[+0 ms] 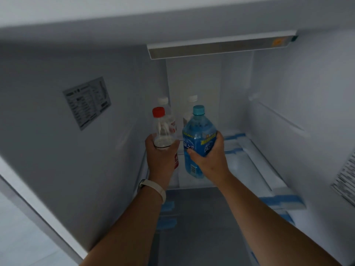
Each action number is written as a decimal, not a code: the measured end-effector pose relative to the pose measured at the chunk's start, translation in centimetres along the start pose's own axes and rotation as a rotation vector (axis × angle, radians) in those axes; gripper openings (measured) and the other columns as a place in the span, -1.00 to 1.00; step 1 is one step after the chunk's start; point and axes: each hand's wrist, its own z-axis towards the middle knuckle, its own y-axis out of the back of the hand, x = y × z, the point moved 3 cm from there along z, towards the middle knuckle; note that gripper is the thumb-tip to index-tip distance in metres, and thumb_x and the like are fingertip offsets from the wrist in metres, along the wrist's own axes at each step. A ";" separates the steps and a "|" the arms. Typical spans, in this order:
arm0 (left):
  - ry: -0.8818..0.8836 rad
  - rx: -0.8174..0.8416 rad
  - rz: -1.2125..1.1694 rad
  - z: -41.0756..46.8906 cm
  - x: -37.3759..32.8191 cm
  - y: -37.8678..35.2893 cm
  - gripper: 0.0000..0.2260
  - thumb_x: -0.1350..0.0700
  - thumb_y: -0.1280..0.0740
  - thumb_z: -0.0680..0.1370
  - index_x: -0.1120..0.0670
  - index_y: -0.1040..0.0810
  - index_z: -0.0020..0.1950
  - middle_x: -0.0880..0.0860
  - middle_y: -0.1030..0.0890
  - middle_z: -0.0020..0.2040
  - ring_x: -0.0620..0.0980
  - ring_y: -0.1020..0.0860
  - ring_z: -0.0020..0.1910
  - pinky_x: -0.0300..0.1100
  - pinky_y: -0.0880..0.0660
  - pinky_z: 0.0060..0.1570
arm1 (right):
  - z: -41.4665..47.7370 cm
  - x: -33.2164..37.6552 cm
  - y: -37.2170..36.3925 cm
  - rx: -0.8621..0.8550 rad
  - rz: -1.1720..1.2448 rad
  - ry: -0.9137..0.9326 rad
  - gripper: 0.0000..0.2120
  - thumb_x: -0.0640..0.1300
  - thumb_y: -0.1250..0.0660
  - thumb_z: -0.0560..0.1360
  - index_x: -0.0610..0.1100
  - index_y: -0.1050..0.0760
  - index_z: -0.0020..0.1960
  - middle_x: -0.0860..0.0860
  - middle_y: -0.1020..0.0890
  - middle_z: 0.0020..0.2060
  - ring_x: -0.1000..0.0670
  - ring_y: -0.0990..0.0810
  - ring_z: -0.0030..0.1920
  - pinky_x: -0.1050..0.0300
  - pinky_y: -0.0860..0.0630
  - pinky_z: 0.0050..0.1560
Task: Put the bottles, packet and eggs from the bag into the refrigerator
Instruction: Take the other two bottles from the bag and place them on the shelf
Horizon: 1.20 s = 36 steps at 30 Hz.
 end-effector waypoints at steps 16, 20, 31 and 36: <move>0.047 0.139 0.082 -1.9 0.1 2.2 -0.38 0.23 -0.47 0.50 -0.02 -0.30 0.48 -0.17 -0.50 0.17 -0.26 -0.51 0.07 -0.43 -0.42 0.00 | -1.5 0.7 1.7 0.116 -0.297 -0.092 -0.27 0.25 -0.42 0.42 0.07 -0.20 0.47 0.02 -0.44 0.32 0.08 -0.46 0.30 0.00 -0.51 0.25; 0.008 0.153 0.190 -4.0 -0.6 3.4 -0.58 0.22 -0.43 0.54 -0.11 -0.35 0.26 -0.28 -0.45 0.00 -0.50 -0.46 -0.14 -0.65 -0.33 -0.25 | -4.2 2.2 3.0 0.149 -0.582 -0.040 -0.45 0.06 -0.32 0.56 -0.11 -0.28 0.46 -0.08 -0.41 0.32 -0.01 -0.44 0.27 0.19 -0.40 0.15; -0.579 0.596 1.028 -9.9 -0.1 7.9 -0.49 -0.18 -0.24 0.50 0.14 -0.57 0.28 0.13 -0.64 0.12 0.12 -0.61 0.03 0.05 -0.59 0.04 | -11.4 5.9 5.3 0.440 -0.938 0.045 -0.45 0.21 -0.09 0.52 -0.09 -0.43 0.36 -0.03 -0.56 0.19 -0.12 -0.51 0.16 -0.09 -0.48 0.14; -0.558 0.575 1.118 -12.9 -0.7 9.3 -0.48 -0.20 -0.21 0.51 0.09 -0.55 0.32 0.10 -0.61 0.21 0.11 -0.59 0.14 0.04 -0.54 0.14 | -14.0 6.9 5.5 0.513 -0.949 0.063 -0.47 0.21 -0.08 0.52 -0.08 -0.44 0.34 0.01 -0.54 0.17 -0.07 -0.49 0.15 -0.08 -0.48 0.15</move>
